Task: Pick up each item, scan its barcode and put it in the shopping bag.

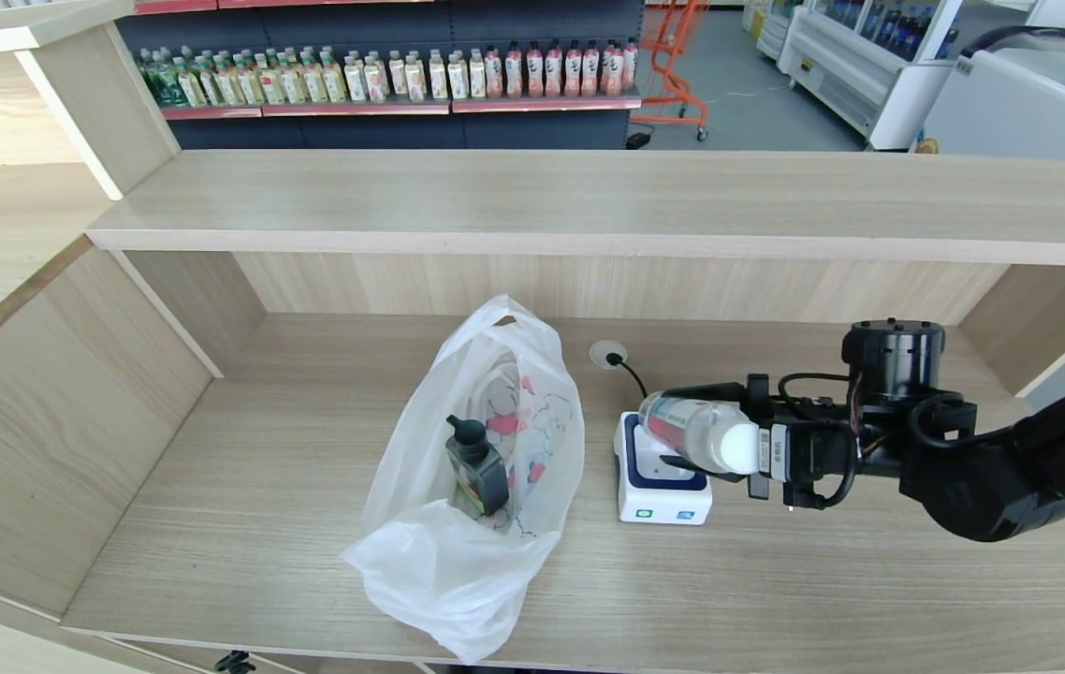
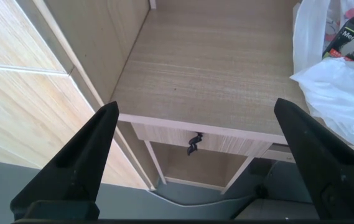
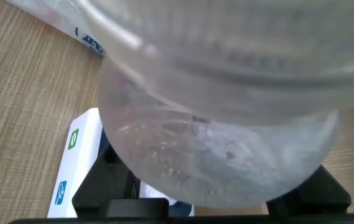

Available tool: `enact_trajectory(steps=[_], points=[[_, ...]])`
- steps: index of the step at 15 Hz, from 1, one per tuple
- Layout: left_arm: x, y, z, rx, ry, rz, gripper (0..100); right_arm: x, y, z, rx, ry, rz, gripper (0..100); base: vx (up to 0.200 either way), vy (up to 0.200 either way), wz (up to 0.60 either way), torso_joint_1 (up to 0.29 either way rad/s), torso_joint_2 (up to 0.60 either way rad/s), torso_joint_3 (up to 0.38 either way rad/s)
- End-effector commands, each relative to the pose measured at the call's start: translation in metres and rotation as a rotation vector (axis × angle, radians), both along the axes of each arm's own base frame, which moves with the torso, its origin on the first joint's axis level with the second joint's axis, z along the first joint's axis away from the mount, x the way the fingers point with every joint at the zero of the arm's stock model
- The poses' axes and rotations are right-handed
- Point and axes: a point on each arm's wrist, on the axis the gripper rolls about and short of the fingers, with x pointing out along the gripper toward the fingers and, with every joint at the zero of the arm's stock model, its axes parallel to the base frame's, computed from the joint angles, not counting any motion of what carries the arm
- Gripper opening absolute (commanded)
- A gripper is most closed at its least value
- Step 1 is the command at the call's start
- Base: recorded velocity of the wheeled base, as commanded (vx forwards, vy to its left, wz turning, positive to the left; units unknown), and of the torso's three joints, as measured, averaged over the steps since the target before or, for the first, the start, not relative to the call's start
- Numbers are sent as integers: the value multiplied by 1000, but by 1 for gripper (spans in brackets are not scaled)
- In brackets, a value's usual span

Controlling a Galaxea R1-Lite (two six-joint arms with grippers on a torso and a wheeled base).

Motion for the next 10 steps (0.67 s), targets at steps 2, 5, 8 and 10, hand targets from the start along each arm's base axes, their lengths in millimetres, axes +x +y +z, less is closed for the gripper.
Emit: enact_trajectory(steps=[2, 5, 8, 10], points=[[0, 0, 0, 0, -1, 1, 100, 2, -2, -4, -3, 14, -5, 0, 0, 0, 0, 0, 0, 0], [0, 0, 0, 0, -1, 1, 100, 1, -4, 1, 7, 3, -6, 0, 0, 0, 0, 0, 0, 0], [0, 0, 0, 0, -1, 1, 100, -7, -5, 38, 95, 33, -14, 0, 0, 0, 0, 0, 0, 0], [0, 0, 0, 0, -1, 1, 100, -27, -6, 100, 277, 162, -24, 0, 0, 0, 0, 0, 0, 0]])
